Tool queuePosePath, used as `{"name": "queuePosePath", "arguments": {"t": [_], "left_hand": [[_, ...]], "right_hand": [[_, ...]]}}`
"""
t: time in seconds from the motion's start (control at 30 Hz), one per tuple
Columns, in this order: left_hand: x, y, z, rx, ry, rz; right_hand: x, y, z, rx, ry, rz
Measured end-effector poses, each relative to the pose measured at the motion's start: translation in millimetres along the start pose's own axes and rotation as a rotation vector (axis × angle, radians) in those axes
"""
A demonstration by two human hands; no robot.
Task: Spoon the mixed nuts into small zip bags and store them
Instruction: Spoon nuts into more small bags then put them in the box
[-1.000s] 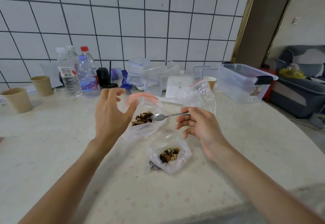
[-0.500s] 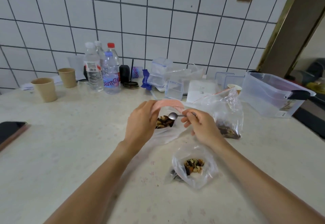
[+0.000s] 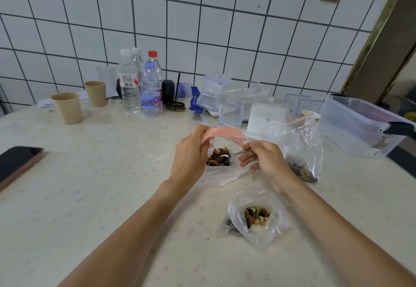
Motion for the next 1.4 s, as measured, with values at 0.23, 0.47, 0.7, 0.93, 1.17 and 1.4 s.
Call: {"name": "queuePosePath", "arguments": {"t": [0.23, 0.47, 0.7, 0.93, 1.17, 1.4], "left_hand": [[-0.1, 4.4, 0.0, 0.069, 0.041, -0.022], [-3.0, -0.7, -5.5, 0.113, -0.032, 0.017], [-5.0, -5.5, -12.6, 0.34, -0.253, 0.088], [-4.7, -13.3, -9.0, 0.284, -0.244, -0.017], [-2.4, -35.2, 28.6, 0.123, -0.062, 0.06], [16.4, -35.8, 64.0, 0.027, 0.091, 0.041]], "right_hand": [[-1.8, 20.7, 13.4, -0.191, 0.189, -0.168], [3.6, 15.6, 22.5, -0.412, 0.304, -0.162], [11.0, 1.4, 21.7, -0.462, 0.298, -0.115], [28.7, -19.9, -3.1, -0.411, 0.191, -0.08], [66.0, -55.7, -30.8, -0.403, 0.099, -0.076], [100.8, -91.6, -22.9, -0.422, 0.05, -0.09]]}}
Point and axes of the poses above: each hand's wrist, its own x-axis away from the middle knuckle, its own y-axis out of the palm, z = x × y, the point moved 6 cm from there along -x, towards the middle knuckle, and after that the axes turned 7 degrees about x, right-handed, at the moved point
